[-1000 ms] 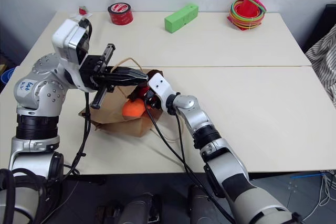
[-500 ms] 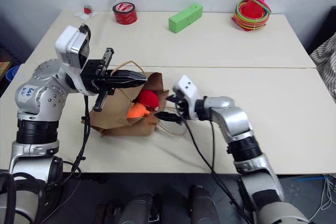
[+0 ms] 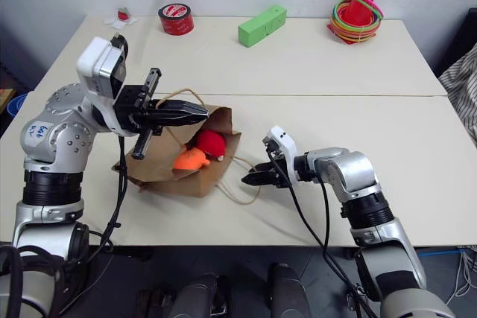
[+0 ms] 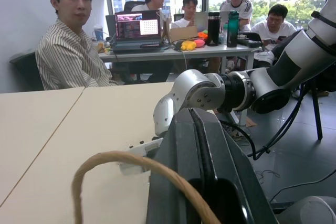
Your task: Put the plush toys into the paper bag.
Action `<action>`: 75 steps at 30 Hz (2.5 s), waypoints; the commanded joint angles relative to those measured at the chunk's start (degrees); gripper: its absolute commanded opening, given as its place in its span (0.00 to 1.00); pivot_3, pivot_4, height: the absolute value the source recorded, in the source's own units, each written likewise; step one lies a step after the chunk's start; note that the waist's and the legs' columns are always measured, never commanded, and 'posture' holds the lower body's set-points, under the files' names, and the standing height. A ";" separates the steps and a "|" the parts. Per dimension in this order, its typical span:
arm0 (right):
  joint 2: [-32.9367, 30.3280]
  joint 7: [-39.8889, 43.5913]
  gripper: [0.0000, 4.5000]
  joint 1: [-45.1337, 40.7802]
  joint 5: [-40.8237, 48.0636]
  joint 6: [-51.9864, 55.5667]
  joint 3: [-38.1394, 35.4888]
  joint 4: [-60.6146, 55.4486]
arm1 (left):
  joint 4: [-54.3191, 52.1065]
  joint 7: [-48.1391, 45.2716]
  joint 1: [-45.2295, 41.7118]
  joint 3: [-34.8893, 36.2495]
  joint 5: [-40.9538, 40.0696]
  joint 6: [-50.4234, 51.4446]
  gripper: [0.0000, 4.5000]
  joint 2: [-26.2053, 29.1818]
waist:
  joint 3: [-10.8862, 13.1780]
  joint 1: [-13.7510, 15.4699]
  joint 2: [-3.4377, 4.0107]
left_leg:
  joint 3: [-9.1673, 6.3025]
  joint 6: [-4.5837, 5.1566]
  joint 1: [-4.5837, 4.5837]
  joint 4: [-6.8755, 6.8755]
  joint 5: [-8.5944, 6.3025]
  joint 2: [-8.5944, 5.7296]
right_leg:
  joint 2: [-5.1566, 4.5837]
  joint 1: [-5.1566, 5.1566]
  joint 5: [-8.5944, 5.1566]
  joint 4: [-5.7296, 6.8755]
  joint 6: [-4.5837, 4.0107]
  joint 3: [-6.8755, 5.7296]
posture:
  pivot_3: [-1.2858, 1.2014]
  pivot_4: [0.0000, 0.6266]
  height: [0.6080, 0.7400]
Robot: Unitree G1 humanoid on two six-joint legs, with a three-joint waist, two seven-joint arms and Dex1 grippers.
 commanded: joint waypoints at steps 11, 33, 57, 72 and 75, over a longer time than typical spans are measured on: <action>2.16 -15.65 0.00 4.64 37.02 20.35 -40.87 -20.04 | 6.84 2.61 -3.05 1.79 3.96 -13.09 0.00 -3.85 | 0.00 1.49 -0.01 | -0.03 0.02 -0.01 0.02 -0.01 -0.03 | -0.05 0.02 0.01 -0.02 0.01 -0.02 | 0.52 0.24 1.00; -12.92 -31.88 0.21 21.85 55.57 3.86 -48.81 -29.88 | 28.45 -1.28 -13.16 -0.94 12.70 -23.48 0.46 -9.17 | 0.01 1.67 -0.03 | 0.13 0.28 -0.06 0.00 -0.08 -0.07 | 0.02 0.00 0.06 -0.12 0.10 -0.08 | 0.52 0.24 1.00; -18.29 -12.27 0.64 48.20 29.14 -23.27 -48.15 -34.61 | -1.01 0.92 14.58 -0.48 12.34 -12.65 1.00 6.83 | 0.00 1.88 -0.05 | 0.11 0.39 0.05 0.01 -0.16 -0.05 | -0.10 0.18 0.10 -0.29 0.18 0.17 | 0.52 0.24 1.00; -6.21 -14.46 0.01 31.27 -7.93 -48.95 -7.31 -23.63 | -21.14 28.52 23.29 -3.73 11.28 -3.46 1.00 -9.19 | -0.02 1.59 -0.07 | 0.05 0.22 0.22 0.09 -0.13 -0.06 | -0.07 0.29 0.10 -0.19 0.18 0.14 | 0.52 0.24 1.00; -3.95 -15.23 0.01 27.91 -10.38 -49.70 -4.29 -21.16 | -21.93 29.62 23.96 -5.22 11.10 -3.56 1.00 -10.48 | -0.02 1.62 -0.07 | 0.06 0.23 0.20 0.10 -0.13 -0.08 | -0.08 0.29 0.10 -0.21 0.18 0.13 | 0.52 0.24 1.00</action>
